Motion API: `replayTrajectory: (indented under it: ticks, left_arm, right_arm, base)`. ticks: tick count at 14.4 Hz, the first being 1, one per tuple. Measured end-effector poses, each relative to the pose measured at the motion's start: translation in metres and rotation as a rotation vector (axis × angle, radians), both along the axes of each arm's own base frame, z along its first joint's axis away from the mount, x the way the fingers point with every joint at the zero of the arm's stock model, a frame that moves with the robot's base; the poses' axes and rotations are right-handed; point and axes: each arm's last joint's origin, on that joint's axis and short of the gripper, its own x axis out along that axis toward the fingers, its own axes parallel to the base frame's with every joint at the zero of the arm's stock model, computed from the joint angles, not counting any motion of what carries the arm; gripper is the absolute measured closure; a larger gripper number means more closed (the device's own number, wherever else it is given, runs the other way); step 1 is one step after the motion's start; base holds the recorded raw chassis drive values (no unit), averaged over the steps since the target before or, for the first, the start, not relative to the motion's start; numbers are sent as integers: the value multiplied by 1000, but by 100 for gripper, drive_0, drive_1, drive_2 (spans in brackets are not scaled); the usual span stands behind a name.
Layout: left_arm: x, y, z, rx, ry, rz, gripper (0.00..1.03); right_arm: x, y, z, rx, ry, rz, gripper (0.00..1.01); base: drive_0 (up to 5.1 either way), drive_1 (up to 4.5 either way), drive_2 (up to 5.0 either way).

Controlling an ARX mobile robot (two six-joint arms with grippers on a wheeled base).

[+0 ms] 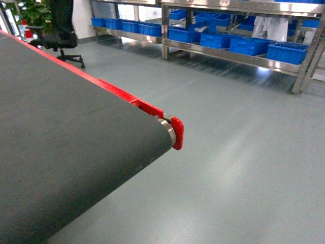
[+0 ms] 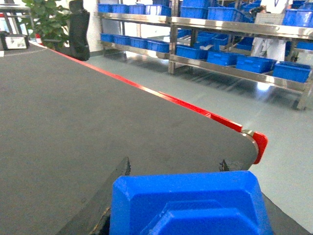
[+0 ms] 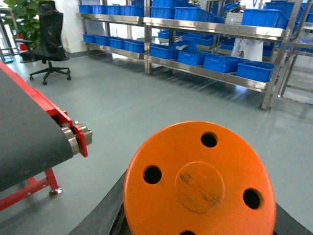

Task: Sort blue parts and orange caps into right shelf containers

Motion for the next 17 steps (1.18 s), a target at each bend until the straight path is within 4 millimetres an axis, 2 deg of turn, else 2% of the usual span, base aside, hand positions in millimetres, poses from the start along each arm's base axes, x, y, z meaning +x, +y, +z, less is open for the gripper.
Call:
replayTrajectory:
  ticks: [17]
  left_arm:
    - [0, 0, 0, 0, 0, 0, 59]
  right_arm:
    - [0, 0, 0, 0, 0, 0, 57]
  base:
    - [-163, -163, -163]
